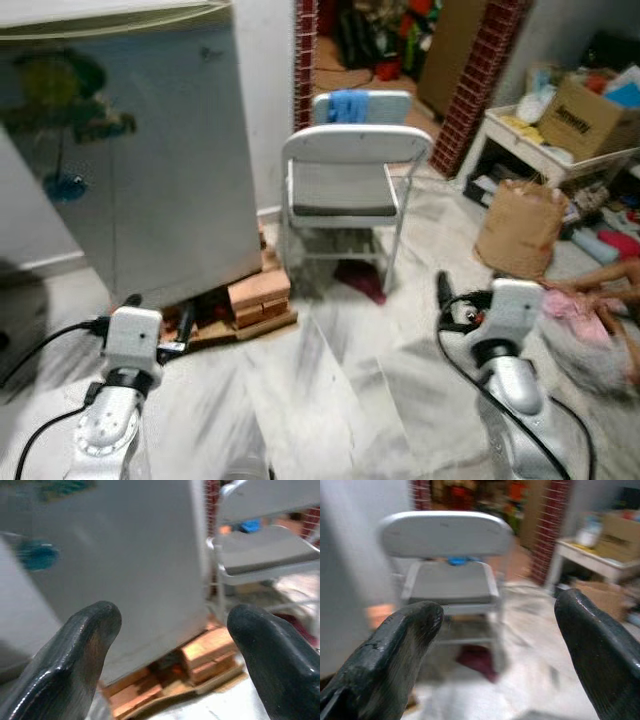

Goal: Restocking fridge

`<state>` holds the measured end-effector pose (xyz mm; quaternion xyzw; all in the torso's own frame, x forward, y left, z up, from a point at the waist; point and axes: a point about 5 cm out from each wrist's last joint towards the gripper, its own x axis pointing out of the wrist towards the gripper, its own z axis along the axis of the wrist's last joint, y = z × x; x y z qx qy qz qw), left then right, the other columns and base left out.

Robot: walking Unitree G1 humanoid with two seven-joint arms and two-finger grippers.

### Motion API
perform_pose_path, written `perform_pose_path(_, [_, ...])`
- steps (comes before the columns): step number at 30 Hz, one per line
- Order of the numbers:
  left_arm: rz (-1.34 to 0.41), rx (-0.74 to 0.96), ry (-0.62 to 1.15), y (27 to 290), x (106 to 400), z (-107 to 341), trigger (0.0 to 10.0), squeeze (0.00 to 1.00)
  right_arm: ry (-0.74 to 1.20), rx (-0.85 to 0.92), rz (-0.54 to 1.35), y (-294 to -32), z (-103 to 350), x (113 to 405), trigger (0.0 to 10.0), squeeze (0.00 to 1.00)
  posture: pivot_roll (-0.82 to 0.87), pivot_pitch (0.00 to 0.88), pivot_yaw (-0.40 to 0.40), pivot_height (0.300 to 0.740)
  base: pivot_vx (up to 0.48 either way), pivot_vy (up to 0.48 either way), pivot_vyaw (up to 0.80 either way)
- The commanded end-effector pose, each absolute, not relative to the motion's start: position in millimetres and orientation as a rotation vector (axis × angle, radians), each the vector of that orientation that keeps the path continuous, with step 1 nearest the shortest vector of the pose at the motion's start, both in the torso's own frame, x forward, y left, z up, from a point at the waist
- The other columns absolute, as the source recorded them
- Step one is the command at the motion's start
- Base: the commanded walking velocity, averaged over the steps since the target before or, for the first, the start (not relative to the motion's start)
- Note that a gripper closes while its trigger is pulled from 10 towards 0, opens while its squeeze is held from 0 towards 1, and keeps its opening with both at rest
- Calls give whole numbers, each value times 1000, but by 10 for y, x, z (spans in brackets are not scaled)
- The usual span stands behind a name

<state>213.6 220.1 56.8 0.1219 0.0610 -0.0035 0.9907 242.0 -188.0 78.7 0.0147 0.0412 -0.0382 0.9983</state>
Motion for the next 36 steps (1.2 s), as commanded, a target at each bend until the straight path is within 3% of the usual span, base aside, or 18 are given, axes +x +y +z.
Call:
perform_pose_path(1, [152,87,80,1965,2618,877,10000,0,95,317,163,-1587,899,2723,10000,0,80,0,22,740,0,0,0])
perform_pose_path(10, [123,44,119,1862,2383,744,10000,0,124,221,176,-1573,812,2583,10000,0,94,0,0,740,0,0,0])
perform_pose_path(36, [147,49,109,1900,2388,756,10000,0,114,191,166,-1598,827,2582,10000,0,92,0,1,740,0,0,0])
